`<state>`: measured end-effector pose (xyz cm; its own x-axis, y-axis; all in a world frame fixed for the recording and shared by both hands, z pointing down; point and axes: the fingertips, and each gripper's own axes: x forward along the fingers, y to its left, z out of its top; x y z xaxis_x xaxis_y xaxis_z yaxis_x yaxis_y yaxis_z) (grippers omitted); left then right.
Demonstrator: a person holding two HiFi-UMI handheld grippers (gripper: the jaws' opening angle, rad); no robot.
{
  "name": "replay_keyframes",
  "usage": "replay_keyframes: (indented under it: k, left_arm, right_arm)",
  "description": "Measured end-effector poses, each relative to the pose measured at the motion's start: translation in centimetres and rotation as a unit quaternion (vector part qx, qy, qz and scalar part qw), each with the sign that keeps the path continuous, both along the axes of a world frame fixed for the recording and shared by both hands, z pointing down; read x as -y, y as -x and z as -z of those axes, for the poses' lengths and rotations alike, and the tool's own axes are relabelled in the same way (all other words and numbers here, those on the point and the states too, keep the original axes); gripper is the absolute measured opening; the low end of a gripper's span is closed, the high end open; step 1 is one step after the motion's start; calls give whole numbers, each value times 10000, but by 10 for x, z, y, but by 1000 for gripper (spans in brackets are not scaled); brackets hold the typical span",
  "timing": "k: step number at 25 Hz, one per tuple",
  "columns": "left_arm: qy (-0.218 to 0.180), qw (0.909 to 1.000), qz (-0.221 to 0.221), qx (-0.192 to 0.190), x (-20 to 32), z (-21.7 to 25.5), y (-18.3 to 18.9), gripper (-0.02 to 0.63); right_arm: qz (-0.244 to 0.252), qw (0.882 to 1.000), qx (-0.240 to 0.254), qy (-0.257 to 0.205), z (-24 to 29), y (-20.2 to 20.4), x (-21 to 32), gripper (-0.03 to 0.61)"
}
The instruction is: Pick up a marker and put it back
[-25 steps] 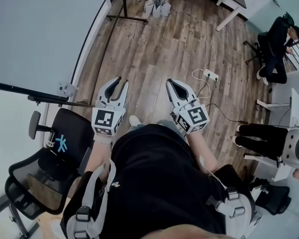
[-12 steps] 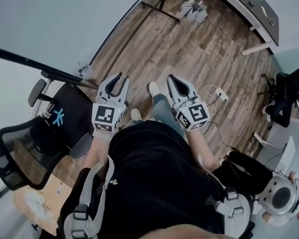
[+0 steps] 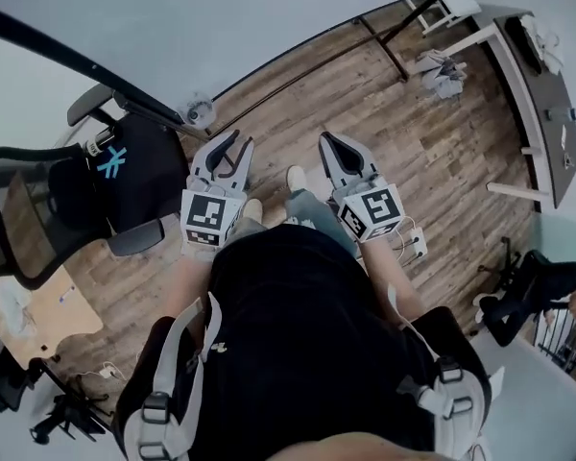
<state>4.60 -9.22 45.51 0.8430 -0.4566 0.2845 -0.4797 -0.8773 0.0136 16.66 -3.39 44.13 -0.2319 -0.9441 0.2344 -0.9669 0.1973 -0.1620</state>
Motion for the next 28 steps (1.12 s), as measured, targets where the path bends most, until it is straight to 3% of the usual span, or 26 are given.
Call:
replay_keyframes:
  k: [5,13,20,28]
  left_arm:
    - [74,9976,683,125,17,-17,12,87]
    - [153,9844,1749,146,41,-29,55,87]
    - [88,9712,2368,241,56,-37,83,89]
    - [-143,9653,2590,312,74,-35,88,103]
  right_arm:
    - [786,9969,-57,24,-1,6,44,15]
    - [1676,9858,-97,35,-5,35,91,15]
    - [2071,9782,-139,57,-9,49,110,15]
    - [2178,9756,-272,64,-9,45,125,15]
